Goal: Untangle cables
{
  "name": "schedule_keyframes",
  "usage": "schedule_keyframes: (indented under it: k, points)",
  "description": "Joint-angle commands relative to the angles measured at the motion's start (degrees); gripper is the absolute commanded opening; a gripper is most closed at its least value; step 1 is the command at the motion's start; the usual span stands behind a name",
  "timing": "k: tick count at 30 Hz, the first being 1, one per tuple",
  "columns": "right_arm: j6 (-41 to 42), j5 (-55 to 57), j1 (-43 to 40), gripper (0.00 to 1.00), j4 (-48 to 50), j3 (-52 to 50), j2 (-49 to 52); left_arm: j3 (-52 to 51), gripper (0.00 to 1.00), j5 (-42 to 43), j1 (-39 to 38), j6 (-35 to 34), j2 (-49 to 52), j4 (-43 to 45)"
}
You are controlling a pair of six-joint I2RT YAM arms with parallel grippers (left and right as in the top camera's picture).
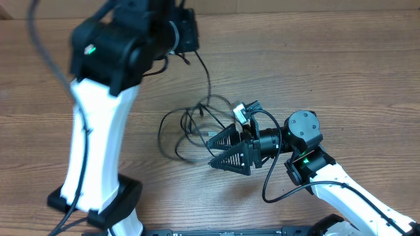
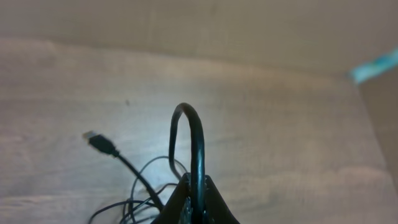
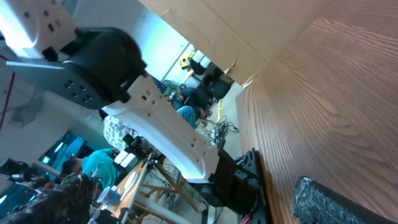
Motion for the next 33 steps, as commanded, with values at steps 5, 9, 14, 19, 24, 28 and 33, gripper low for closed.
schedule_keyframes:
  k: [5, 9, 14, 19, 24, 28, 33]
  points:
    - [-7.3, 8.9, 0.2, 1.0, -2.5, 0.7, 0.2, 2.6, 0.04, -1.4, 0.9, 0.2, -8.0, 0.2]
    - [-12.1, 18.6, 0.2, 1.0, -2.1, 0.7, 0.2, 2.6, 0.04, 1.9, 0.9, 0.3, -9.1, -2.6]
    - [-19.9, 31.1, 0.2, 1.0, -1.2, 0.7, 0.2, 2.6, 0.04, 9.4, 0.9, 1.9, -9.2, -5.7]
    - [-28.9, 33.9, 0.2, 1.0, 1.6, 0.7, 0.2, 2.6, 0.04, 21.7, 0.9, 3.6, -9.2, -6.2]
    - [-34.5, 41.3, 0.2, 1.0, 0.2, 0.7, 0.2, 2.6, 0.04, 33.3, 0.9, 5.2, -9.2, -6.3]
    - [-34.5, 47.8, 0.2, 1.0, 0.7, 0.7, 0.2, 2.6, 0.04, 34.1, 0.2, 5.2, -9.2, -8.3]
    - [-37.5, 49.6, 0.2, 1.0, 2.9, 0.7, 0.2, 2.6, 0.04, 34.4, -2.5, 5.2, -9.2, -10.3]
